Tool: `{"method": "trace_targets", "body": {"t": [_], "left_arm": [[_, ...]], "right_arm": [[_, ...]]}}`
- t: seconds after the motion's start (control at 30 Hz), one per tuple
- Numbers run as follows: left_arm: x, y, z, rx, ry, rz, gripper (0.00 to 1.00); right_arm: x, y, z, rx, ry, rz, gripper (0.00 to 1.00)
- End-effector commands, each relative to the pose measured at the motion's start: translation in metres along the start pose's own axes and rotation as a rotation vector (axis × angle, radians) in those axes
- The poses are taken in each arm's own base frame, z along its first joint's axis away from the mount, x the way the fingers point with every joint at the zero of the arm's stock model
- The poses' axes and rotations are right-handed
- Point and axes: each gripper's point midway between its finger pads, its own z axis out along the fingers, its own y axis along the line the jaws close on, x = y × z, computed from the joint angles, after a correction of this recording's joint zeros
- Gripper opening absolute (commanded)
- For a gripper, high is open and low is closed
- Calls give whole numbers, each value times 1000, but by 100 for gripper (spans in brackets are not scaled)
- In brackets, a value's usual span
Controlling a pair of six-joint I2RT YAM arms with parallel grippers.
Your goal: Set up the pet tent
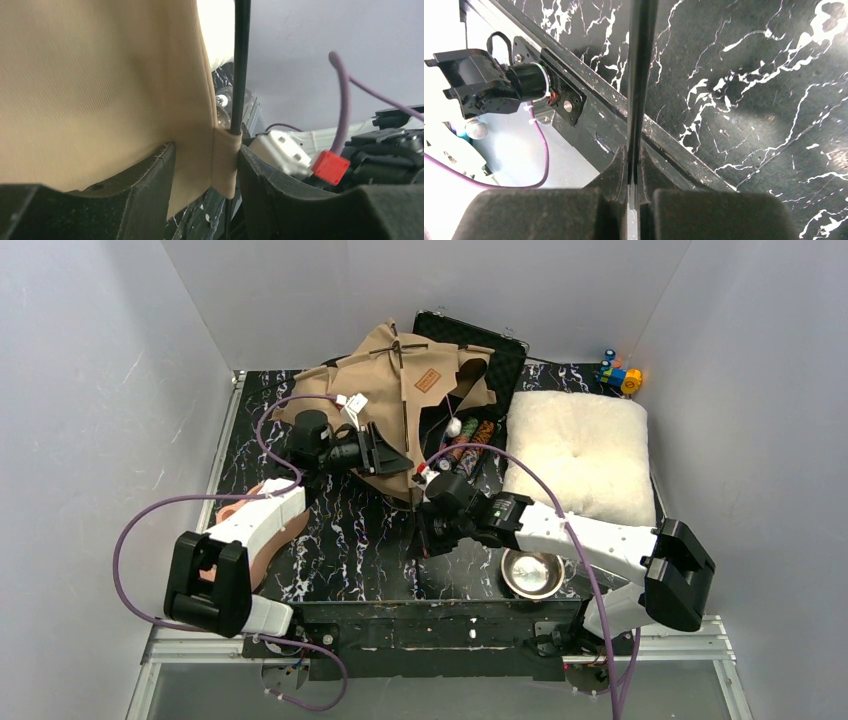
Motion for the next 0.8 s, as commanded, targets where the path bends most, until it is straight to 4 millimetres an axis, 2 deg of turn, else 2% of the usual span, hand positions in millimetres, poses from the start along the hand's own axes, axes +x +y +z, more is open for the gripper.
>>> {"method": "trace_targets", "body": {"t": [0.0,0.17,0.23,0.3,0.4,0.43,0.53,0.6,0.67,0.77], "left_arm": [[27,2,-11,-58,38,6,47],[36,0,-19,-86,21,23,48],[34,0,-24,-120,0,58,53],[22,-8,-35,-170,-60,141,65],[0,-21,-56,-246,-174,255,92],[-6,-25,-62,-269,-218,281,97],[-16,-34,-78,-301,-301,339,98],[-17,-31,-82,-320,-326,336,98],[-15,-20,-85,-364,-347,300,98],[-8,9,-91,-478,-371,191,98]], "right_arm": [[-84,34,-22,-95,-268,-53,1],[-102,26,-28,-83,-321,-67,1],[-109,25,-32,-82,-335,-75,1],[-112,25,-36,-79,-341,-77,1],[-112,23,-43,-73,-350,-71,1],[-112,22,-44,-72,-350,-65,1],[-109,20,-46,-78,-352,-56,1],[-108,20,-47,-82,-352,-52,1],[-108,21,-47,-88,-353,-50,1],[-109,21,-46,-91,-357,-46,1]]}}
